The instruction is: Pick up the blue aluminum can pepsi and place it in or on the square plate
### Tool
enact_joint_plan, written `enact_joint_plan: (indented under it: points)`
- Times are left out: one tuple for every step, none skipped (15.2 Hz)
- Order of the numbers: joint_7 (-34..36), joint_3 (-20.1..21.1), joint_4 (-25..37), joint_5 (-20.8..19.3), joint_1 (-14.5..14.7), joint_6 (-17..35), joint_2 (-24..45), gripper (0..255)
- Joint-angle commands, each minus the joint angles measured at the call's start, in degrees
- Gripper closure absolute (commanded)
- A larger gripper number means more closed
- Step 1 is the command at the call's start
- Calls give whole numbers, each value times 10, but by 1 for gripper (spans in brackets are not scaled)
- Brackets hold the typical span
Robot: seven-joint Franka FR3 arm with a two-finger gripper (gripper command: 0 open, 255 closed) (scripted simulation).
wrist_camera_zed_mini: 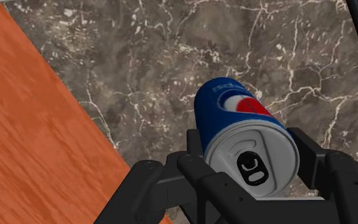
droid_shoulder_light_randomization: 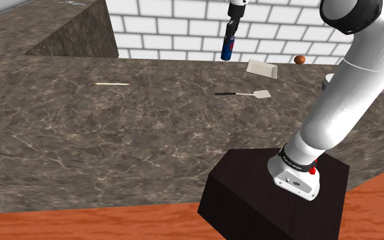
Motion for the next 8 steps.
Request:
enact_joint_plan:
  points:
    - [-27, -12, -8, -3, -14, -4, -12, 255]
    - [-39, -18, -9, -3, -21, -6, -14, 255]
    - [-52, -23, -10, -3, -28, -7, -17, 255]
    - [-64, -29, -10, -4, -35, -9, -18, 255]
    - [-77, -35, -9, -4, -42, -11, -19, 255]
    - [-90, -42, -8, -4, -49, -13, -20, 255]
    - [-103, -47, -6, -3, -56, -15, -19, 255]
    - [-117, -53, -3, -3, -63, -18, -19, 255]
